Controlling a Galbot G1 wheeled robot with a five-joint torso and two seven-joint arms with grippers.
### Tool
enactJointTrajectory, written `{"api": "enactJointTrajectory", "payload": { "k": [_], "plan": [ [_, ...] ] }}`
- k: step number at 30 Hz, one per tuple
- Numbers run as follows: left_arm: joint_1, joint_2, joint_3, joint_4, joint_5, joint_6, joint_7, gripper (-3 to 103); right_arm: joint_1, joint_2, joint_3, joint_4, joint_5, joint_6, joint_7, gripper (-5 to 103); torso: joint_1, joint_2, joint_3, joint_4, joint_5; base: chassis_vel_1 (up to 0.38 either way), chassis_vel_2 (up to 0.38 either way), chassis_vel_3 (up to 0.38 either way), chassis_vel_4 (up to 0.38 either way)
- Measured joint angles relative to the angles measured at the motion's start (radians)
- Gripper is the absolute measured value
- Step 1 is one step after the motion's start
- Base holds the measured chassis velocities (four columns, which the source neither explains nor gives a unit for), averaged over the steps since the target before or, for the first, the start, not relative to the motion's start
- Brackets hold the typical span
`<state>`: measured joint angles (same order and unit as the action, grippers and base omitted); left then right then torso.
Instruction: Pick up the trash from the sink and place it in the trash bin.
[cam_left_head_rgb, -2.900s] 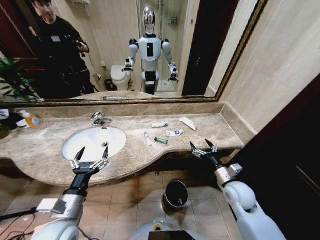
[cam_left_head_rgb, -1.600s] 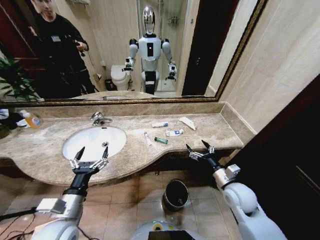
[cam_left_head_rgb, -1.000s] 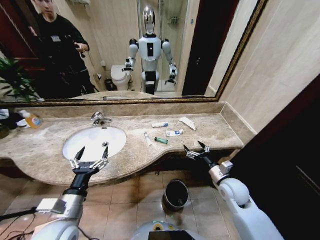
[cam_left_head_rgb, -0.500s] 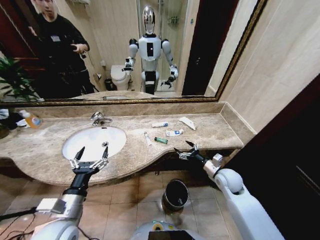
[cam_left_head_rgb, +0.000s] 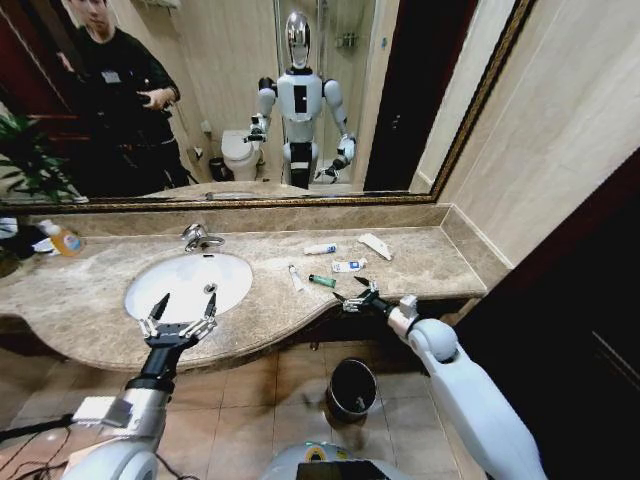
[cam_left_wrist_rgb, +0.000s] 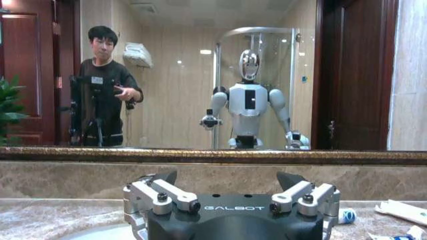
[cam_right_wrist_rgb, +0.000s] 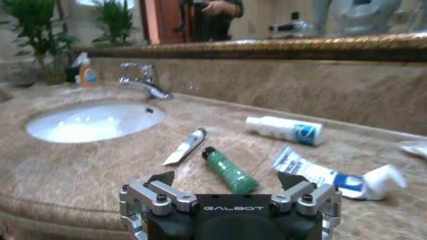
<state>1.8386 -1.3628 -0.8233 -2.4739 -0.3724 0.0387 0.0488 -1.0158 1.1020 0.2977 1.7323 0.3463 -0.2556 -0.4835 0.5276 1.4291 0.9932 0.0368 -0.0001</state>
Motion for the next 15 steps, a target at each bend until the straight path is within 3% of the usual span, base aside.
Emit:
{"api": "enactJointTrajectory", "payload": {
  "k": [15],
  "plan": [
    [0.000, 0.000, 0.000, 0.000, 0.000, 0.000, 0.000, 100, 0.193, -0.013, -0.137, -0.149, 0.054, -0.042, 0.001, 100, 0.000, 0.000, 0.000, 0.0000, 0.0000, 0.000, 0.000, 0.000, 0.000]
  ]
}}
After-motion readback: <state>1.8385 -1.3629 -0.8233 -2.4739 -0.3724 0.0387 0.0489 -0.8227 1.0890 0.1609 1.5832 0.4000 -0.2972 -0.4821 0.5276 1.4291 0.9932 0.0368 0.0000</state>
